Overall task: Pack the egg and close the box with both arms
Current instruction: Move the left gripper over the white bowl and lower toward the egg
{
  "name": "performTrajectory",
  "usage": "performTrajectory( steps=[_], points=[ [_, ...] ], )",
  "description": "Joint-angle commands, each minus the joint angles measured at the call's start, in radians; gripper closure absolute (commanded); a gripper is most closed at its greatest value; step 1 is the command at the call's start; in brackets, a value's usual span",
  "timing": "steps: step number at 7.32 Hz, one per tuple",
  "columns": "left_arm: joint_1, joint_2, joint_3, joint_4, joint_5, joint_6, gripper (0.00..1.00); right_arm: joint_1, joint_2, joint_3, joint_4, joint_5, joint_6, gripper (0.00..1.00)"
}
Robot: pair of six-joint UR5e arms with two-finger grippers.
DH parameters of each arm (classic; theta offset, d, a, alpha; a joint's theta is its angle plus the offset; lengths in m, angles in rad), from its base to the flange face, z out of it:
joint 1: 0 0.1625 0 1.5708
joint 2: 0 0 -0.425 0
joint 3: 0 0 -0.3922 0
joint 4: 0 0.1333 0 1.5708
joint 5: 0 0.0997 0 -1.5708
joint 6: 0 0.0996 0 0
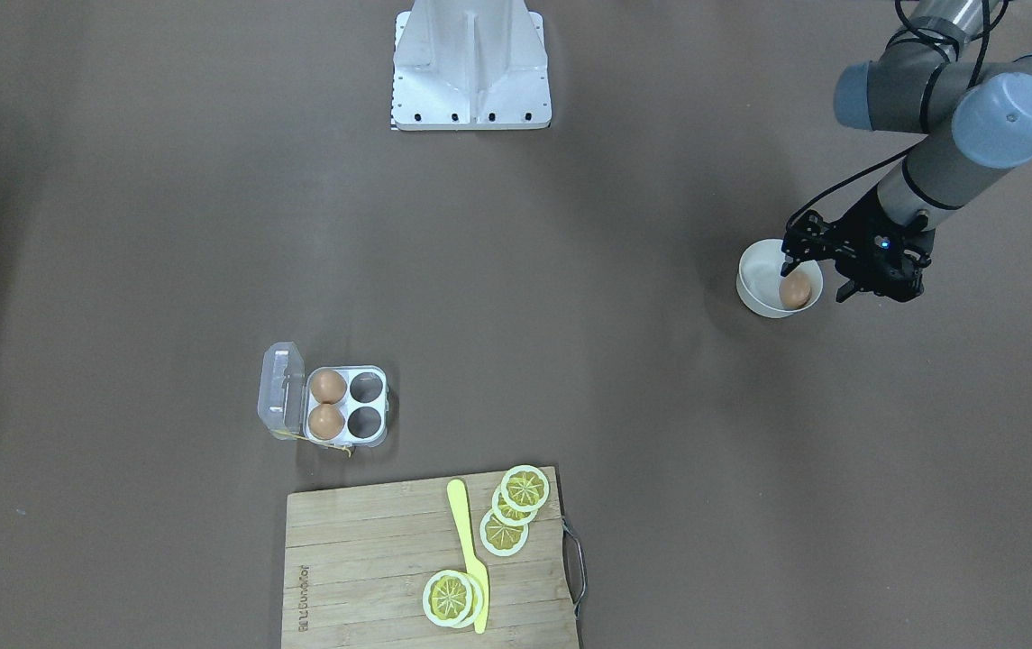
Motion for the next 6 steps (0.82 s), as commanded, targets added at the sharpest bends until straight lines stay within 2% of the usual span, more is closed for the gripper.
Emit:
performTrajectory(
  steps=[1,6],
  points=[
    [0.03,0.003,0.005,-0.001,0.025,-0.019,0.15,-0.003,0.0,-0.001,0.0,0.0,-0.001,0.0],
    [0.077,0.007,0.023,-0.001,0.053,-0.02,0.15,-0.006,0.0,0.001,0.0,0.0,0.001,0.0]
  ],
)
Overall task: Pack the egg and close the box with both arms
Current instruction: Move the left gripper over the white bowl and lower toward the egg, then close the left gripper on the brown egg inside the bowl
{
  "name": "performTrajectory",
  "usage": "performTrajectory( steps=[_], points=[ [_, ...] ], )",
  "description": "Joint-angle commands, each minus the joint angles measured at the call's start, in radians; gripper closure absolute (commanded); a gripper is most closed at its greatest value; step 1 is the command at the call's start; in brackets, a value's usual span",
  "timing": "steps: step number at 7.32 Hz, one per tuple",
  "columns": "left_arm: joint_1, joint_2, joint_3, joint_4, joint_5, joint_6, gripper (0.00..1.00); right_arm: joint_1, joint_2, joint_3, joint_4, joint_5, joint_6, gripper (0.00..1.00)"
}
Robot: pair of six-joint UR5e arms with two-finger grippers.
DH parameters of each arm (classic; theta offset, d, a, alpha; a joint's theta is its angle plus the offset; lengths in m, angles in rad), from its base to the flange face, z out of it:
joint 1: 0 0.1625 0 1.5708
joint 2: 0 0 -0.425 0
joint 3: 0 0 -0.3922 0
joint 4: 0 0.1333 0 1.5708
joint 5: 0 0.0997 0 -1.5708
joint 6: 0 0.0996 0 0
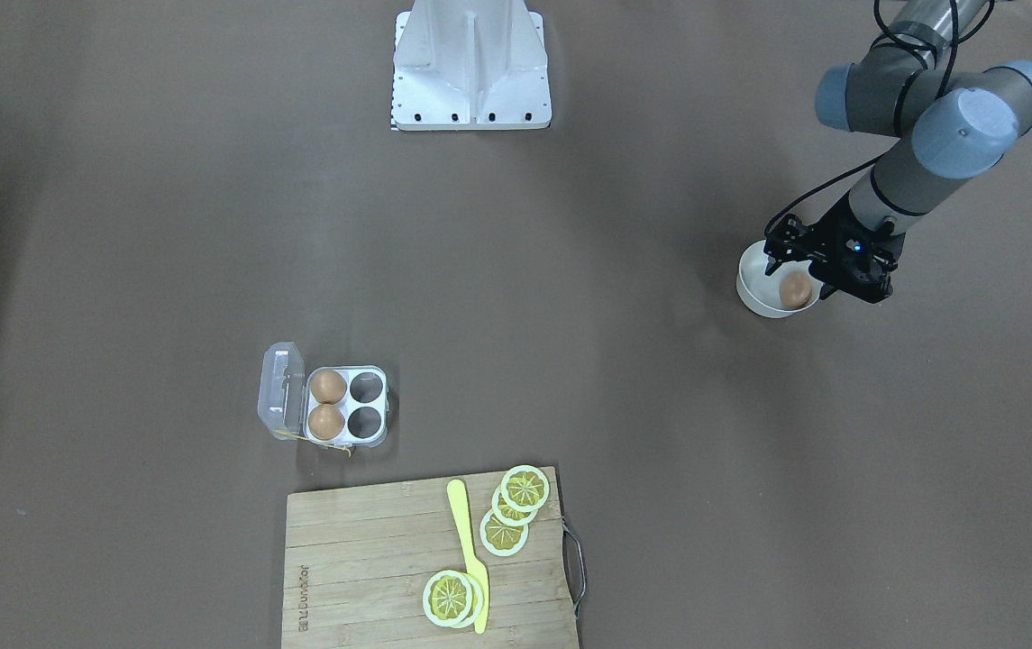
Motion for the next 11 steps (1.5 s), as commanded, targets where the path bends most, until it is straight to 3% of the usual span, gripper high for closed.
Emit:
performTrajectory(
  steps=[1,11],
  points=[
    [0.023,0.002,0.009,-0.002,0.017,-0.001,0.15,-0.002,0.0,0.001,0.0,0.0,0.001,0.0],
    [0.044,0.0,0.039,-0.004,0.04,-0.002,0.15,-0.016,0.002,-0.006,0.0,-0.003,-0.001,0.0]
  ],
)
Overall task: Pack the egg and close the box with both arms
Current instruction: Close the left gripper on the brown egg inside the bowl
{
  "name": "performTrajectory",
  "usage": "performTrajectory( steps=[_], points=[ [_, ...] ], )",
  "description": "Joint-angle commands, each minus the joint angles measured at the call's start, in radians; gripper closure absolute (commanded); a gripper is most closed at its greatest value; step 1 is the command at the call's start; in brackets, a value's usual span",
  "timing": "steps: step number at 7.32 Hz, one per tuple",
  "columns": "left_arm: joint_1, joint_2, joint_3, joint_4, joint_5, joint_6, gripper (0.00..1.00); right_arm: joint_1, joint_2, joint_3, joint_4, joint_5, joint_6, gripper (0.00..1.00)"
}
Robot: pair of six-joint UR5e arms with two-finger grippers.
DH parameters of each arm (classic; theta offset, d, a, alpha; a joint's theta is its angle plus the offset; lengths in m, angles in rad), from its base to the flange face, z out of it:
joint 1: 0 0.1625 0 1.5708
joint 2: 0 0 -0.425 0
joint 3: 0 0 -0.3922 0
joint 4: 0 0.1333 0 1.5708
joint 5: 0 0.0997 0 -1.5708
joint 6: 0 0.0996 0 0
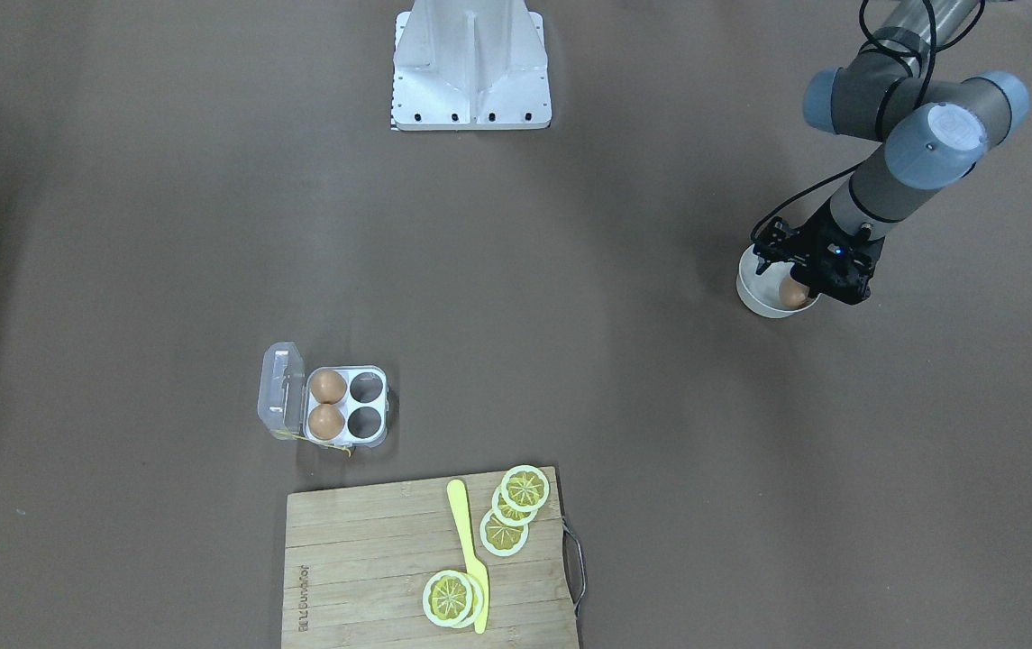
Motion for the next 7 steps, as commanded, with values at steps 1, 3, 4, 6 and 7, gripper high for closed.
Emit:
performTrajectory(
  steps=[1,3,4,6,7],
  points=[
    [0.009,-0.004,0.014,-0.002,0.021,-0.001,0.15,-0.001,0.0,0.0,0.002,0.0,0.0,0.0],
    [0.011,-0.004,0.014,-0.002,0.022,-0.013,0.2,-0.002,0.0,-0.002,0.002,0.0,0.0,0.0],
    [0.012,-0.007,0.012,-0.002,0.021,-0.021,0.26,-0.004,0.0,-0.002,0.002,0.0,0.0,0.0],
    [0.014,-0.009,0.011,-0.002,0.022,-0.023,0.34,-0.004,0.0,-0.002,0.002,0.0,0.0,0.0],
    [0.014,-0.009,0.011,-0.002,0.022,-0.026,0.38,-0.004,0.0,-0.002,0.002,0.0,0.0,0.0]
  ],
)
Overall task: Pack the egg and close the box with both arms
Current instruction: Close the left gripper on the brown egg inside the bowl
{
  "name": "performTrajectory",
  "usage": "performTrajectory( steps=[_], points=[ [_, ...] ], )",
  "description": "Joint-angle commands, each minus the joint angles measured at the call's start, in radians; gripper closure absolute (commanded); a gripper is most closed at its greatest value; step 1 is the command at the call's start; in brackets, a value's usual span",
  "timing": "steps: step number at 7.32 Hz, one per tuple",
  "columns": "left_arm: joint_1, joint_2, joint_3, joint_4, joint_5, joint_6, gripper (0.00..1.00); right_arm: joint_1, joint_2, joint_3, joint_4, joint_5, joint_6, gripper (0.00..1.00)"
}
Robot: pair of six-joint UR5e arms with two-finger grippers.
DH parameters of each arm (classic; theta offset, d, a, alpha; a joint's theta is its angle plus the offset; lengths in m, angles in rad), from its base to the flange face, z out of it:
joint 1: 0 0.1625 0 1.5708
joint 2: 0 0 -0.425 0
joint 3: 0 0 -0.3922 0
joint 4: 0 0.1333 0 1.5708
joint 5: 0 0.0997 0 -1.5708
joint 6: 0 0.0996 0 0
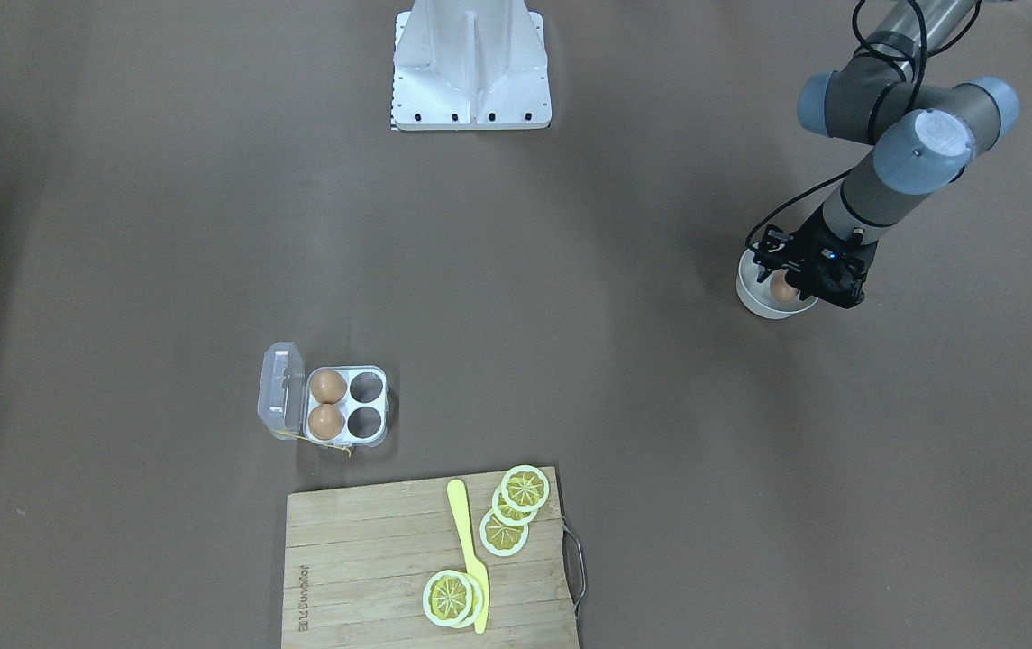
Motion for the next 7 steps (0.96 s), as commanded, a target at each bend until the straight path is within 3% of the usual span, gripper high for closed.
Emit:
performTrajectory(
  steps=[1,7],
  points=[
    [0.002,-0.001,0.0,0.0,0.0,-0.006,0.38,-0.002,0.0,0.0,0.0,0.0,0.0,0.0],
    [0.02,0.001,0.0,0.0,0.0,-0.017,0.51,-0.002,0.003,-0.002,0.0,0.002,0.0,0.0]
  ],
)
